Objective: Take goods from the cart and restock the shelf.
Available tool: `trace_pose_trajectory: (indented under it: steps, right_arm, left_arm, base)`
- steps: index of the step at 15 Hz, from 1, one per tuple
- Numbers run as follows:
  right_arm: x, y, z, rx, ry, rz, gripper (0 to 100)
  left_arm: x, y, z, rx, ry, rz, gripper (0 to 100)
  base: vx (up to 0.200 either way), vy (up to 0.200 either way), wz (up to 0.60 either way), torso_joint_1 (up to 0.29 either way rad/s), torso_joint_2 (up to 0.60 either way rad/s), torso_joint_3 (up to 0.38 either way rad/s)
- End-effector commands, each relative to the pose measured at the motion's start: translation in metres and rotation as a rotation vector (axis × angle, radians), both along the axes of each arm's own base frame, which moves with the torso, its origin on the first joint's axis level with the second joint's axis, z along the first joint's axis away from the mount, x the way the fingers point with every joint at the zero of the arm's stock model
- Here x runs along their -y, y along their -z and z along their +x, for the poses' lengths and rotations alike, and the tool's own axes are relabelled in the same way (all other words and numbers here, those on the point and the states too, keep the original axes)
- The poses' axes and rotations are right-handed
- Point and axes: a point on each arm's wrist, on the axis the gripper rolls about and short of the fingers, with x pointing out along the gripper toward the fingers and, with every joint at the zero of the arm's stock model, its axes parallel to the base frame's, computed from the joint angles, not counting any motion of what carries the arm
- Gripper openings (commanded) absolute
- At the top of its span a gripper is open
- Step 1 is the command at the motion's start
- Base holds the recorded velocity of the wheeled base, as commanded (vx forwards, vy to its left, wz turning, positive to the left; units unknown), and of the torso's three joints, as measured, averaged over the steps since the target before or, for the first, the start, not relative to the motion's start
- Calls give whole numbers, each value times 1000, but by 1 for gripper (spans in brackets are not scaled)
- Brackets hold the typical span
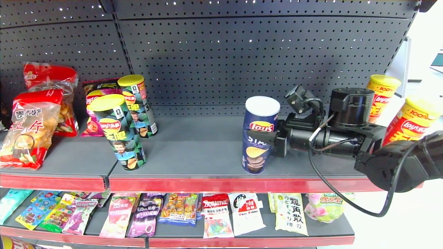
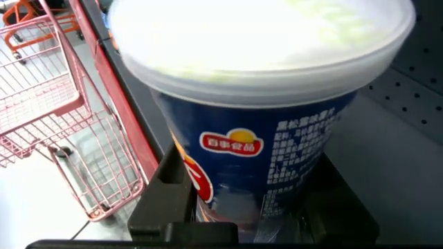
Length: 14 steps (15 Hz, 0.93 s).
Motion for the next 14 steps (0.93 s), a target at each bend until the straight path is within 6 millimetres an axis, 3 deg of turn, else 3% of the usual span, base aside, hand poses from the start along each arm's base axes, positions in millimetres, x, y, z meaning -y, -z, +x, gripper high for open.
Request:
trace_pose_trajectory:
  steps: [1, 11, 12, 14]
  right_arm:
    - [1, -1, -5, -7, -13, 1, 0]
    - [3, 6, -7, -31, -4, -13, 0]
    - [3, 6, -7, -30, -5, -14, 100]
    - [2, 5, -4, -31, -4, -8, 100]
  left_arm:
    - [0, 0, 0, -1, 0, 0, 0]
    - [0, 1, -1, 4, 0, -2, 0]
    - [0, 1, -1, 5, 0, -2, 0]
    - [0, 1, -1, 6, 0, -1, 0]
  base:
    - [0, 0, 0, 0, 0, 0]
    - [0, 0, 0, 0, 0, 0]
    - [0, 0, 0, 0, 0, 0]
    - [0, 0, 0, 0, 0, 0]
